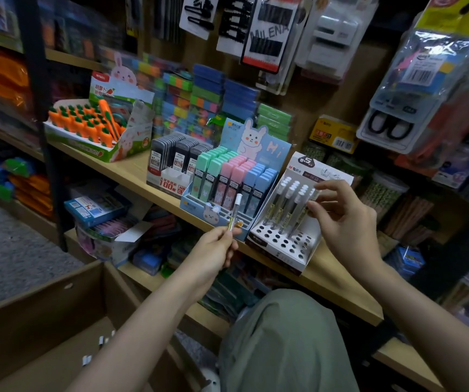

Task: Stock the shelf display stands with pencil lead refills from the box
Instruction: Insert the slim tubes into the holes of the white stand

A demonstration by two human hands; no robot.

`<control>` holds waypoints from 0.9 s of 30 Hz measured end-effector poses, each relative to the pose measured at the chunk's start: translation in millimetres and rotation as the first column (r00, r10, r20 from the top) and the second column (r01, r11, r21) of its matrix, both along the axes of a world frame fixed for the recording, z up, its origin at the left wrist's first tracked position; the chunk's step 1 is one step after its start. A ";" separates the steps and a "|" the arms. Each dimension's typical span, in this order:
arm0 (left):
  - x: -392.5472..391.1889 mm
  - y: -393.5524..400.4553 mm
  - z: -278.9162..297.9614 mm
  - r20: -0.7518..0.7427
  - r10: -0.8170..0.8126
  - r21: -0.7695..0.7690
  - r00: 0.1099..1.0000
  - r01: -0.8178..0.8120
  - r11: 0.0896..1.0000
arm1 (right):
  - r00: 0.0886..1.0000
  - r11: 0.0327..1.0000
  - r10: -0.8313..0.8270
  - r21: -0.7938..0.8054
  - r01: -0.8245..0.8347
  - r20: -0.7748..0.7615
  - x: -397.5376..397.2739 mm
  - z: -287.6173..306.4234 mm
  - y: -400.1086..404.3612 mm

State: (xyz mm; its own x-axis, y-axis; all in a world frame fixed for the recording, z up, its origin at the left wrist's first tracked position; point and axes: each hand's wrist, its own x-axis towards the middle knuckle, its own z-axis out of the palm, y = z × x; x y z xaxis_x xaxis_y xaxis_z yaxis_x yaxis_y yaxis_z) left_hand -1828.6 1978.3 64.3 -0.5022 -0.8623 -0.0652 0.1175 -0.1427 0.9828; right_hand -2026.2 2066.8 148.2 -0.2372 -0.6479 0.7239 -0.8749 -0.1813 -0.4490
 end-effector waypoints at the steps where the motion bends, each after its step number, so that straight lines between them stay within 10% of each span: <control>1: -0.7 0.6 -0.1 0.000 0.003 -0.003 1.000 -0.003 1.000 | 1.000 1.000 -0.007 0.007 0.007 0.000 -0.6 0.1 -1.0; 16: -1.7 3.5 -4.1 -0.162 -0.061 0.001 0.985 0.062 0.998 | 0.979 0.982 -0.190 -0.003 0.190 -0.080 1.2 -6.5 -11.0; 27: -9.3 17.2 5.5 -0.100 -0.066 -0.256 0.993 0.039 0.966 | 0.921 0.970 0.179 0.097 -0.225 0.347 41.9 -10.5 -11.6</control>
State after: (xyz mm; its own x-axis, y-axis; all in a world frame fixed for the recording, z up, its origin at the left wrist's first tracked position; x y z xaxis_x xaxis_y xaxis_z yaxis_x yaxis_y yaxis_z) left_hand -1837.9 1995.5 69.8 -0.5394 -0.8158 0.2085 0.2230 0.1004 0.9696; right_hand -1984.3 2055.2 137.7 -0.3037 -0.7918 0.5300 -0.6216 -0.2569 -0.7400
